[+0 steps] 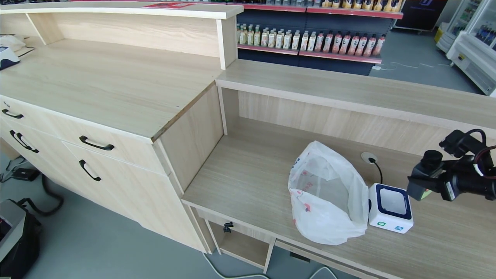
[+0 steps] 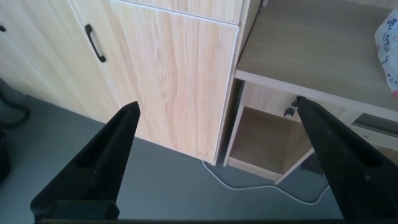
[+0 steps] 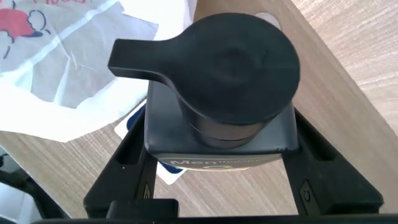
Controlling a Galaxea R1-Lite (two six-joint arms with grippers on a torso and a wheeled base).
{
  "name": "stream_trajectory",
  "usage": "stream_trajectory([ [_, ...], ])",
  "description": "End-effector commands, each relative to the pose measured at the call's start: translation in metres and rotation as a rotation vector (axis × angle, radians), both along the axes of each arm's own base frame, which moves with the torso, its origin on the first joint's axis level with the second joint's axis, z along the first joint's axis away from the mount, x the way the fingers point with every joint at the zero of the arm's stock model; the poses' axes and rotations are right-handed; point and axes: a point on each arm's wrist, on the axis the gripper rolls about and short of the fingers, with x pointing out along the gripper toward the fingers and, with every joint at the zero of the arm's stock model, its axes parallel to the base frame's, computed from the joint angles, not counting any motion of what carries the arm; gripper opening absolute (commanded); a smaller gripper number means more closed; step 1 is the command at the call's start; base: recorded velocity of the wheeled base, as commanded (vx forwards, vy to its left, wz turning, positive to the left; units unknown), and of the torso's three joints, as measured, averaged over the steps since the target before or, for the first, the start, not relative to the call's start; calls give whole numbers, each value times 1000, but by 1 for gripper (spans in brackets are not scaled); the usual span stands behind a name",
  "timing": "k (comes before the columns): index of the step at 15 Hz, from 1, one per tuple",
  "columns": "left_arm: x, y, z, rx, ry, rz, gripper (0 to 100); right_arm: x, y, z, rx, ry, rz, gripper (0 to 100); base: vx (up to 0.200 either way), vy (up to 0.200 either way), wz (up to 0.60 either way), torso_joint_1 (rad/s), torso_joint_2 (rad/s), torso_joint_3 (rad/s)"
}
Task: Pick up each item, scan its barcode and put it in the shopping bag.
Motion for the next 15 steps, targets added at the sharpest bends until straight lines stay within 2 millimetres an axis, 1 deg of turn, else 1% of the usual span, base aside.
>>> stream_trajectory([
  [1, 0, 0, 0, -1, 0, 0, 100, 16, 2, -10, -35, 18, 47, 0, 0, 0, 0, 0, 0, 0],
  [3, 0, 0, 0, -1, 0, 0, 100, 23, 11, -17, -108, 50, 35, 0, 0, 0, 0, 0, 0, 0],
  [7, 0, 0, 0, -1, 0, 0, 100, 30, 24, -31, -108, 92, 78, 0, 0, 0, 0, 0, 0, 0],
  [9, 0, 0, 0, -1, 0, 0, 100, 32, 30, -33, -104, 98, 97, 0, 0, 0, 0, 0, 0, 0],
  [12, 0, 0, 0, -1, 0, 0, 100, 36, 35, -37, -105, 114, 114, 0, 0, 0, 0, 0, 0, 0],
  [15, 0, 0, 0, -1, 0, 0, 100, 37, 35, -40, -110, 125, 115, 0, 0, 0, 0, 0, 0, 0],
])
